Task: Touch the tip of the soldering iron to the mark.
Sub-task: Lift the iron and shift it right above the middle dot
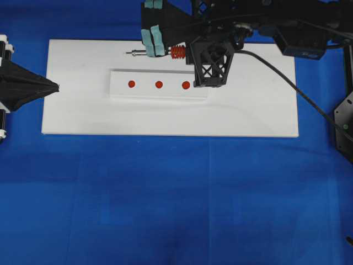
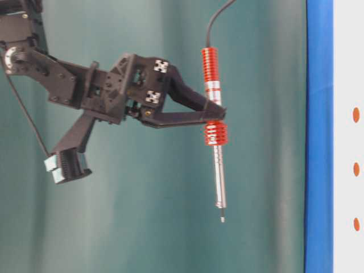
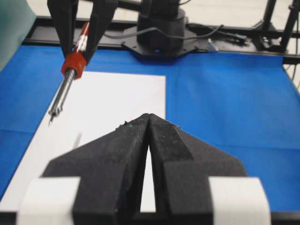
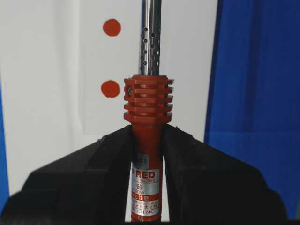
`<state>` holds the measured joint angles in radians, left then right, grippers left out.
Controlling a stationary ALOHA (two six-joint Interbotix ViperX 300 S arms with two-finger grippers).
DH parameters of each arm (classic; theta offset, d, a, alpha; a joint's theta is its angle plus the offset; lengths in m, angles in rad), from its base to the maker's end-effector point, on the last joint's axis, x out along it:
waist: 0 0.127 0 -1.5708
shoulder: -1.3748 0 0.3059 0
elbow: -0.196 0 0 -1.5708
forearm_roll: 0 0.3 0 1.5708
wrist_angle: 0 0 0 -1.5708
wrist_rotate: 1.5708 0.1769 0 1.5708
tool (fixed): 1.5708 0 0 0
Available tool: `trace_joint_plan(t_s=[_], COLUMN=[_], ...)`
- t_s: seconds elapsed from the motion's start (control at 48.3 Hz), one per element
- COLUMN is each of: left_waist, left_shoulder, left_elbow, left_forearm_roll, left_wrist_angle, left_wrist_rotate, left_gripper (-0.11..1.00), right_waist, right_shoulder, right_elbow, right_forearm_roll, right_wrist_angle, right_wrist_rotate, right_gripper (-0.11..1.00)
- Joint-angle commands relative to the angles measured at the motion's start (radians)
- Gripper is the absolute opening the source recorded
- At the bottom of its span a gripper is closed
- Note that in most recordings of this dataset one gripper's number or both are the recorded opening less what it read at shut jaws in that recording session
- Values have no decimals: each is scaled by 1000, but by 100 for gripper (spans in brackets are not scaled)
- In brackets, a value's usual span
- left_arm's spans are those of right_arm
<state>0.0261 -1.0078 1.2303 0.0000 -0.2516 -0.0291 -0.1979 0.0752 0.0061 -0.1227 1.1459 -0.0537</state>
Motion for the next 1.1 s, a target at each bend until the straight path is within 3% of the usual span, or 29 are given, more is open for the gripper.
trace_joint_plan(t_s=[0.0, 0.455, 1.076], left_waist=[-2, -2, -2], left_shoulder=[3, 5, 3], left_elbow=[-9, -9, -8], left_forearm_roll=[2, 2, 2], left_wrist_angle=[-5, -5, -2], left_wrist_rotate=[0, 0, 2], left_gripper=[0, 0, 0], right_waist=[3, 3, 3], right_shoulder=[-34, -43, -225], right_elbow=[-40, -25, 233], right_forearm_roll=[-3, -3, -3], right_wrist_angle=[12, 14, 12], right_wrist_rotate=[0, 8, 66], right_gripper=[6, 6, 6])
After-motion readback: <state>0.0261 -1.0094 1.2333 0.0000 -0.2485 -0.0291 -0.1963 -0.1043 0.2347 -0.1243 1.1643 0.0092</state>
